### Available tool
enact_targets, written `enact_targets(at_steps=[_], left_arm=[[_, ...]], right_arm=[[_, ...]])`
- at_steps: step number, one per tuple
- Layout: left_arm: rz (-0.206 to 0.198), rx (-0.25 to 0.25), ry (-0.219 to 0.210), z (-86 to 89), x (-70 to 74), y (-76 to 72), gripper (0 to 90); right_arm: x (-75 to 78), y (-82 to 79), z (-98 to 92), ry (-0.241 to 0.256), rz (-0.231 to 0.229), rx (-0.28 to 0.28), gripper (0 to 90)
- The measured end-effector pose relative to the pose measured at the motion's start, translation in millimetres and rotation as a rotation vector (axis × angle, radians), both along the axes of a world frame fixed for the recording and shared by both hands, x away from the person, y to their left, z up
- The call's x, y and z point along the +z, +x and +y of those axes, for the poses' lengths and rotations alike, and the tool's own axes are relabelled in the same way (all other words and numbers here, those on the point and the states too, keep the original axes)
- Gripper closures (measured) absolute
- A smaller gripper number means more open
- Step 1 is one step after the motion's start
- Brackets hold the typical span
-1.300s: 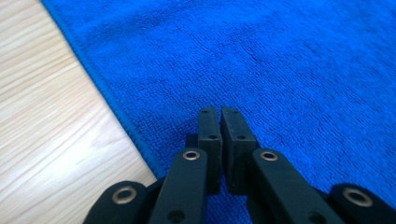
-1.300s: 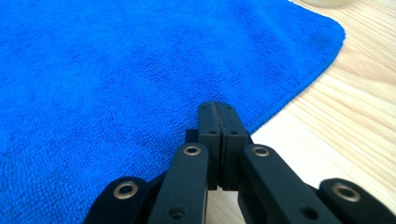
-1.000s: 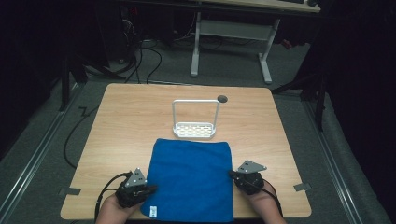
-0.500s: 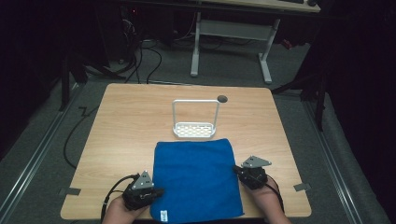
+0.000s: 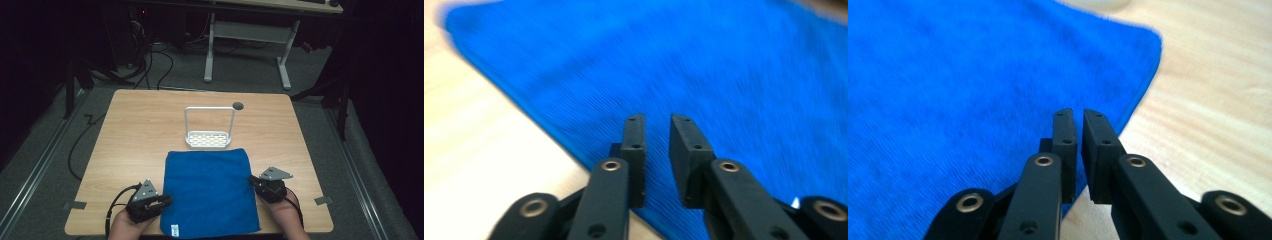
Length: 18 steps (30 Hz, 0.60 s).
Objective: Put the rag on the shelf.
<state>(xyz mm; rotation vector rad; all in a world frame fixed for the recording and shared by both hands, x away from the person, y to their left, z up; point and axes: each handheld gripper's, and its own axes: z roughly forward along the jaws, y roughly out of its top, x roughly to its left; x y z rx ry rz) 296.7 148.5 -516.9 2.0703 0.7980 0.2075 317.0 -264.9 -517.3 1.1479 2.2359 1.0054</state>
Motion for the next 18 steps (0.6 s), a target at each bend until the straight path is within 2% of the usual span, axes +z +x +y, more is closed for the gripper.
enact_targets(at_steps=[1,2,5,8,12,14,16,17,18], left_arm=[[-0.015,0.035,-0.028,2.7,2.9,2.5,72.4],[-0.033,0.070,-0.041,3.5,6.0,6.0,68.5],[-0.052,0.119,-0.055,0.5,10.5,16.3,63.8],[-0.062,0.132,-0.041,-4.3,10.7,23.8,61.2],[-0.095,0.162,-0.003,-22.7,12.0,42.4,60.9],[-0.103,0.167,0.001,-25.0,13.1,45.2,62.1],[-0.116,0.190,0.000,-27.5,17.7,55.6,65.0],[-0.117,0.220,-0.001,-28.1,19.7,66.0,65.7],[-0.117,0.220,-0.001,-28.1,19.7,66.0,66.6]], right_arm=[[1.3,-0.9,0.1,0.003,-0.009,-0.003,83.6],[2.4,-2.3,0.3,0.009,-0.027,-0.017,80.5],[0.3,-1.0,-0.3,0.005,-0.028,-0.034,75.5],[-1.6,1.6,-3.3,0.015,-0.029,-0.054,71.6],[-0.2,1.6,-7.8,0.035,-0.039,-0.071,70.4],[0.7,1.7,-9.0,0.041,-0.040,-0.068,70.5],[2.8,1.2,-10.1,0.053,-0.041,-0.065,70.6],[3.2,1.1,-10.0,0.054,-0.042,-0.063,70.6],[3.2,1.1,-10.0,0.054,-0.042,-0.063,70.6]])
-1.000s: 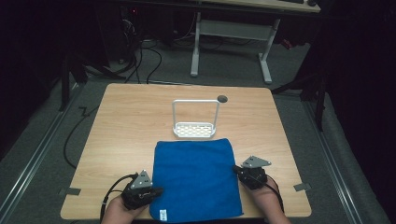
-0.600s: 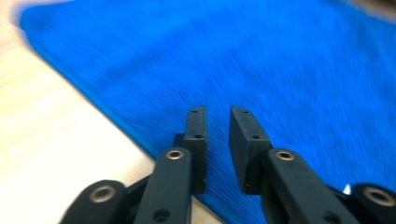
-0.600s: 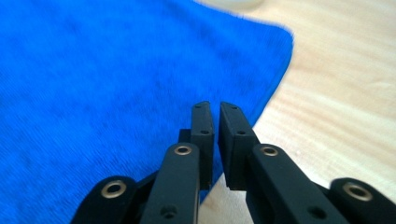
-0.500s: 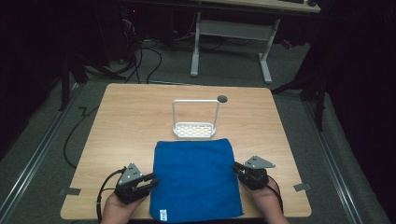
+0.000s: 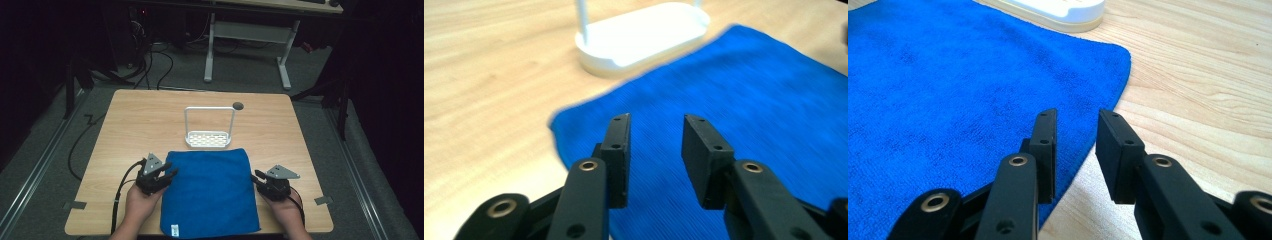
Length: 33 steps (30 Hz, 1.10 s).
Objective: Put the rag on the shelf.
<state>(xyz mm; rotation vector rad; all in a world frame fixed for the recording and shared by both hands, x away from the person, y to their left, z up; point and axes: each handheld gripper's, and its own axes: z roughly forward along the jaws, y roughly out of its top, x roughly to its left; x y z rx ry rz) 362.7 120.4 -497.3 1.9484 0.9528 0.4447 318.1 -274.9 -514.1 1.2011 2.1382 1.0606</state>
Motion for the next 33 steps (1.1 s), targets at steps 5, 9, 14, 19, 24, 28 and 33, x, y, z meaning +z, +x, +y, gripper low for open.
enact_targets(at_steps=[5,9,14,19,24,28,33], left_arm=[[0.031,0.099,0.041,4.8,-10.4,37.2,71.2],[0.061,0.132,0.032,11.8,-21.1,53.9,78.7],[0.081,0.128,0.034,11.5,-29.4,64.4,78.3],[0.080,0.123,0.028,14.2,-31.9,69.0,73.1],[0.108,0.118,0.054,10.5,-33.3,71.8,70.2],[0.126,0.109,0.099,3.7,-34.8,75.9,68.2],[0.131,0.110,0.090,4.0,-35.0,77.1,68.3]], right_arm=[[-0.9,0.2,1.7,0.002,0.002,0.008,71.0],[-2.4,0.2,3.2,-0.001,0.005,0.011,70.5],[-3.9,1.1,3.7,-0.002,0.008,-0.006,70.2],[-3.8,1.1,2.8,0.002,0.005,-0.025,69.7],[-4.4,0.8,2.7,0.008,0.002,-0.041,68.7],[-4.5,1.4,2.1,0.012,-0.001,-0.047,68.0],[1.6,10.8,2.7,0.018,-0.002,-0.072,63.7]])
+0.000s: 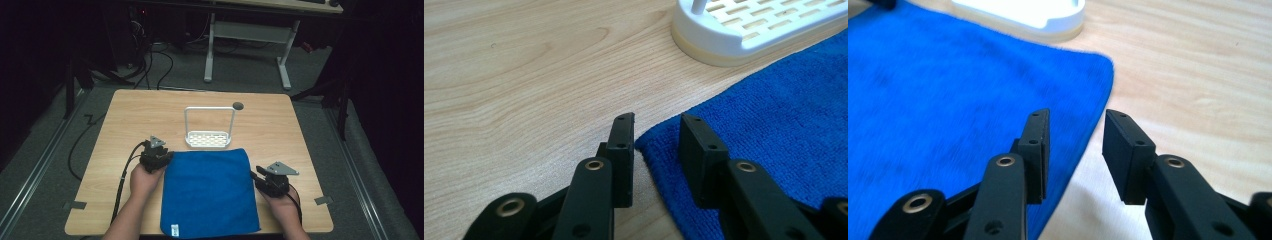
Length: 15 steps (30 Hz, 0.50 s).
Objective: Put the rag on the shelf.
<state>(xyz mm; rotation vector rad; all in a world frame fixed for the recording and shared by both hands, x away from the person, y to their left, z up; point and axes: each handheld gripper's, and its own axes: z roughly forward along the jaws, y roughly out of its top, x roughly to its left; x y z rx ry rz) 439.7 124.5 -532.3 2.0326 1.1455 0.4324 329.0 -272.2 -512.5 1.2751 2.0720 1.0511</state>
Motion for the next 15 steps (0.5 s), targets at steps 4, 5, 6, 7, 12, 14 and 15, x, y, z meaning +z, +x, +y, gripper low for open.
enact_targets(at_steps=[4,5,6,7,12,14,15], left_arm=[[-0.010,0.004,0.019,-1.9,0.0,-1.0,70.1],[-0.011,-0.001,0.019,-2.2,0.0,-1.3,72.4],[-0.010,-0.002,0.017,-2.1,0.0,-1.2,72.7],[-0.009,-0.003,0.015,-1.9,0.0,-1.1,73.4],[-0.008,-0.018,0.014,-2.0,0.0,-1.9,77.8],[-0.008,-0.024,0.012,-2.2,-0.1,-2.1,80.1],[-0.008,-0.024,0.012,-2.2,-0.1,-2.1,80.7]], right_arm=[[5.8,14.8,3.9,-0.012,0.000,-0.008,61.8],[6.4,27.6,7.3,-0.031,0.012,-0.027,60.5],[5.8,32.7,8.2,-0.033,0.013,-0.035,60.5],[4.8,40.3,9.3,-0.033,0.025,-0.044,60.6],[-3.3,77.1,14.4,-0.034,0.091,-0.075,60.4],[-5.3,88.4,16.3,-0.019,0.101,-0.082,59.8],[-5.3,88.4,16.3,-0.019,0.101,-0.082,59.8]])
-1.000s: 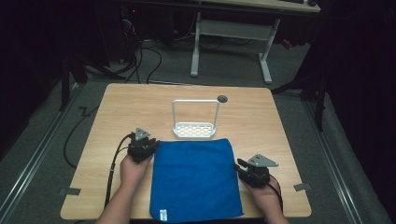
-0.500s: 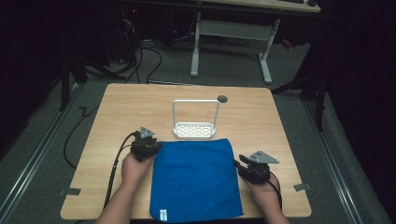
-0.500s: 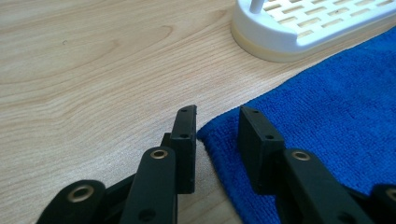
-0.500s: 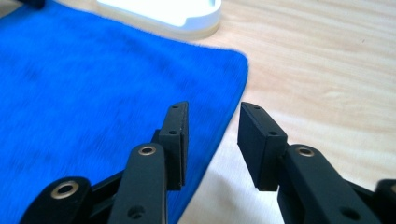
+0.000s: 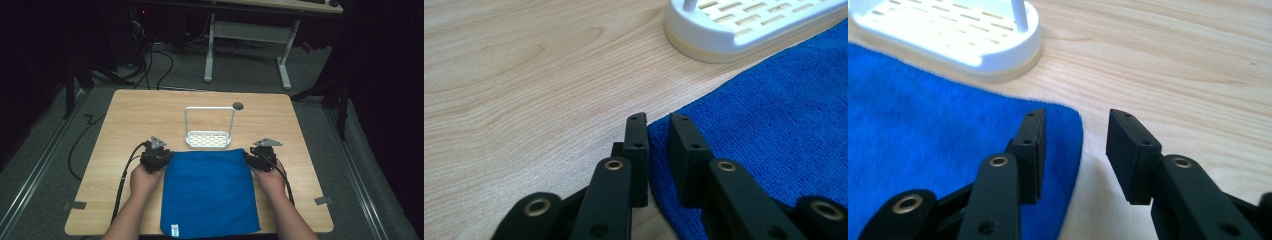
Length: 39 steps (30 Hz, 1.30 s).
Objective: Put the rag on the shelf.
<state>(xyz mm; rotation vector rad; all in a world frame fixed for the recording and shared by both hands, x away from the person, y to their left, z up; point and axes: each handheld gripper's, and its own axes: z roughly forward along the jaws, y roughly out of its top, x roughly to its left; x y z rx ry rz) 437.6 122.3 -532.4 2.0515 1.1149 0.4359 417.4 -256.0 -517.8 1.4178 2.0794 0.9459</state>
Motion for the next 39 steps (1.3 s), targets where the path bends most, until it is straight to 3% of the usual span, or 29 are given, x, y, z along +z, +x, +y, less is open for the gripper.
enact_targets(at_steps=[1,6,10,13,16,21,23,24,25,29,33,39], left_arm=[[0.002,-0.007,-0.001,0.0,0.0,-0.1,82.1],[0.001,-0.016,0.001,-0.3,0.1,-0.6,85.8],[-0.009,-0.020,0.016,-2.1,0.1,-2.0,87.2],[-0.013,-0.022,0.025,-2.5,0.3,-2.6,87.8],[-0.013,-0.018,0.028,-2.2,0.7,-3.4,88.1],[-0.052,-0.007,-0.044,3.8,6.9,-13.5,88.2],[-0.098,0.001,-0.049,4.9,12.2,-20.8,88.2],[-0.098,0.001,-0.049,4.9,12.2,-20.8,88.2],[-0.115,0.005,-0.059,5.3,16.4,-25.6,88.2],[-0.138,0.018,-0.105,8.9,23.7,-36.5,88.2],[-0.148,0.022,-0.133,9.5,28.3,-44.6,88.1],[-0.203,-0.001,-0.156,6.3,37.3,-56.0,87.9]], right_arm=[[-1.9,6.3,3.1,0.003,0.021,0.000,59.5],[-10.1,9.8,8.4,-0.022,0.037,0.008,60.2],[-9.6,8.0,10.1,-0.032,0.036,0.021,72.4],[-10.0,7.1,13.3,-0.023,0.038,0.046,87.3],[-10.1,6.2,15.1,-0.026,0.032,0.046,88.2],[4.7,-11.3,18.5,0.029,-0.083,0.069,88.3],[9.8,-19.3,19.4,0.031,-0.124,0.080,88.2],[9.8,-19.3,19.4,0.031,-0.124,0.080,88.2],[15.4,-30.3,20.7,0.041,-0.166,0.087,88.2],[21.3,-46.6,16.3,0.072,-0.235,0.081,88.2],[23.2,-55.0,12.6,0.075,-0.254,0.084,88.2],[31.3,-61.1,6.5,0.121,-0.298,0.066,88.4]])
